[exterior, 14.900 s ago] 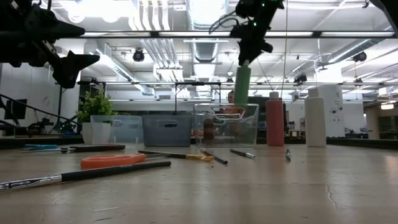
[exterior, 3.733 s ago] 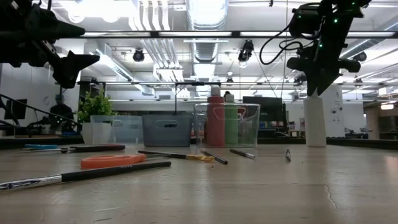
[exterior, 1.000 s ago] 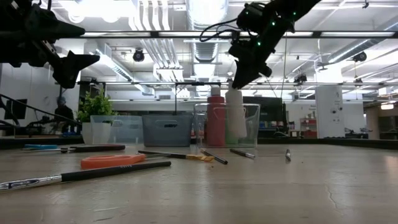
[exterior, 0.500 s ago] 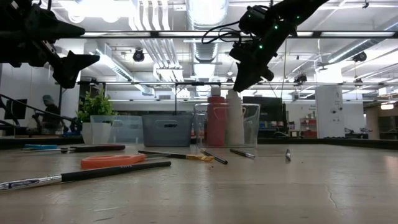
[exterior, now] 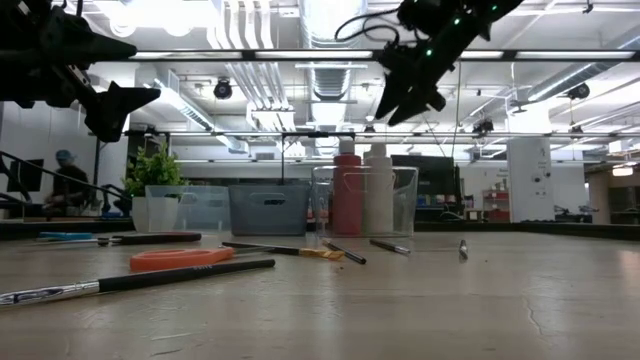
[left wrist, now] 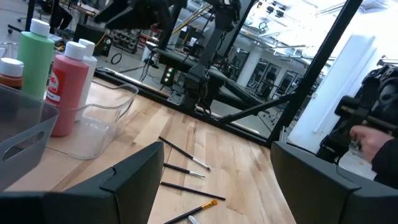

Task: Pick & Place Paint Supplies
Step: Put the top right silver paintbrush into the black bin

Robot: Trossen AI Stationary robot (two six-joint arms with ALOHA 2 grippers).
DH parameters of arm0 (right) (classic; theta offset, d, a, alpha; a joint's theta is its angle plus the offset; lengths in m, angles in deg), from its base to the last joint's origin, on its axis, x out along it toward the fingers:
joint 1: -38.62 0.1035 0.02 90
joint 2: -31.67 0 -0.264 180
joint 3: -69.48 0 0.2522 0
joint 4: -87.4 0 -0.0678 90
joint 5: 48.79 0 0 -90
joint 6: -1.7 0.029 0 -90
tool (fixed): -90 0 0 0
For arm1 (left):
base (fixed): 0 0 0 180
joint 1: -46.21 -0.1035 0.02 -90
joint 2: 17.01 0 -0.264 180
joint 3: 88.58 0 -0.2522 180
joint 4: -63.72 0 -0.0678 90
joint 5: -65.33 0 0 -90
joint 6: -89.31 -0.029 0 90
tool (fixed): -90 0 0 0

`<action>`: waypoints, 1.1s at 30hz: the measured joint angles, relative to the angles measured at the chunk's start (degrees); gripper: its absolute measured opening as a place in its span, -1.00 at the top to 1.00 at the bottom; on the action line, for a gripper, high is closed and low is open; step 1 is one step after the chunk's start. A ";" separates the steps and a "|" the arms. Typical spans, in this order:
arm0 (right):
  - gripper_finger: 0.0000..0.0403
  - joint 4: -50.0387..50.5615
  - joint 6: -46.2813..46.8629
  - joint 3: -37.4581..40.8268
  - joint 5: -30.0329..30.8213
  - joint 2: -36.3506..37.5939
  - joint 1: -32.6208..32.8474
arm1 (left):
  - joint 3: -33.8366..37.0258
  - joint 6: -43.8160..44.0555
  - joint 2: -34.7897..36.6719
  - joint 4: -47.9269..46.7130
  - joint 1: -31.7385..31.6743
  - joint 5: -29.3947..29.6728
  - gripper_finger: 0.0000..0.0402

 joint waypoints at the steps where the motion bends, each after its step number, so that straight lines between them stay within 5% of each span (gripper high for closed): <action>1: -0.22 0.12 -0.97 -0.08 0.01 1.06 0.00 | 0.00 0.00 0.02 -0.02 0.00 0.00 -0.51; 6: -0.25 1.19 -7.87 0.06 -0.52 6.87 0.02 | 0.00 0.00 0.02 0.00 -0.02 0.00 -0.51; 12: -0.25 2.31 -11.34 0.17 -13.08 13.20 -0.11 | 0.00 0.00 0.02 -0.01 0.00 0.00 -0.51; 22: -0.25 2.55 -21.43 3.91 -25.59 15.75 0.20 | 0.00 0.00 0.00 -0.02 -0.02 0.02 -0.51; 29: -0.20 2.16 -9.56 6.71 -25.20 15.29 5.03 | 0.00 0.01 0.02 -0.02 0.00 0.02 -0.51; 33: -0.05 2.11 -5.55 7.43 -17.34 15.27 9.96 | 0.00 0.00 0.02 0.00 0.00 0.02 -0.51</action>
